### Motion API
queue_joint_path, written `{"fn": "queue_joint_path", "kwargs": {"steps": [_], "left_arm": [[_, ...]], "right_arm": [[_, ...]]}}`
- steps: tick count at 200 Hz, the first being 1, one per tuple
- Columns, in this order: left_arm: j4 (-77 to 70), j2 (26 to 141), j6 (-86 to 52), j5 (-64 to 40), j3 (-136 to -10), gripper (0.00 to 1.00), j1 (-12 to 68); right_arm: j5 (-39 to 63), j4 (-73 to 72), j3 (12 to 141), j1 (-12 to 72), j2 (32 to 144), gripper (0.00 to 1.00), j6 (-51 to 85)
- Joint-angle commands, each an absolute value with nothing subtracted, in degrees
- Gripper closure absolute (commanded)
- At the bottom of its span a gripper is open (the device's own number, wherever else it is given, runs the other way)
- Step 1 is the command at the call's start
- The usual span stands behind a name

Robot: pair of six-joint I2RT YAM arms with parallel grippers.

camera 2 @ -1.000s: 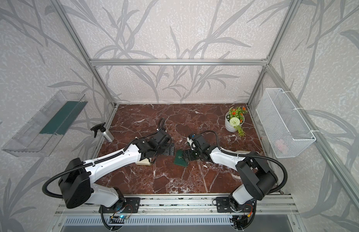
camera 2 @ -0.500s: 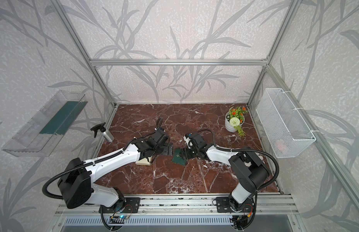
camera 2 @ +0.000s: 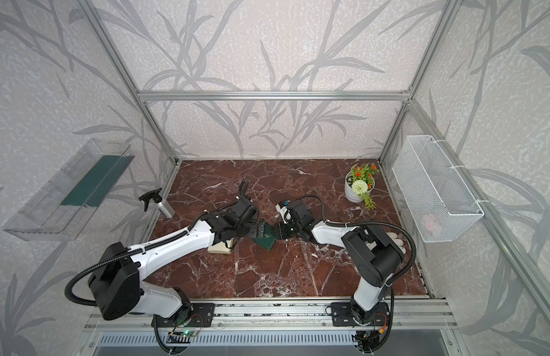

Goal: Take the rings out of the lift-off lid box
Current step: Adjust the jewelry box at the center of the board.

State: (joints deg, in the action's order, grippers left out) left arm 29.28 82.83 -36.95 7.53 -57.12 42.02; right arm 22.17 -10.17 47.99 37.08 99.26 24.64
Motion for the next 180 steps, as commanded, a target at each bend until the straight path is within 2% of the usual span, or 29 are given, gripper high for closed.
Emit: {"fn": "queue_joint_path", "kwargs": {"steps": [1, 45, 101, 129, 158, 172, 180], "left_arm": [[30.6, 83.0, -36.2, 8.1, -57.3, 0.0, 41.5], [30.9, 82.4, -35.3, 8.0, -57.4, 0.01, 40.7], [30.4, 82.8, -34.8, 7.4, -58.0, 0.01, 40.2], [30.3, 83.2, -34.5, 7.0, -58.2, 0.01, 40.0], [30.5, 83.1, -34.2, 6.7, -58.2, 0.01, 39.9], [30.3, 82.9, -34.1, 6.7, -58.0, 0.01, 39.9], [30.2, 82.8, -34.2, 6.6, -57.9, 0.01, 40.0]], "right_arm": [[21.4, -7.1, 48.3, 37.2, 102.1, 0.6, 25.6], [20.1, -6.5, 47.4, 37.2, 101.8, 0.62, 29.8], [15.5, -3.4, 44.0, 39.1, 94.5, 0.67, 35.5], [18.6, -1.9, 44.4, 40.6, 92.4, 0.66, 37.5], [17.5, 0.7, 44.4, 42.9, 88.7, 0.66, 40.1], [17.3, 2.0, 44.6, 43.9, 86.7, 0.61, 40.9], [17.2, 2.8, 45.1, 44.5, 85.7, 0.53, 40.8]]}}
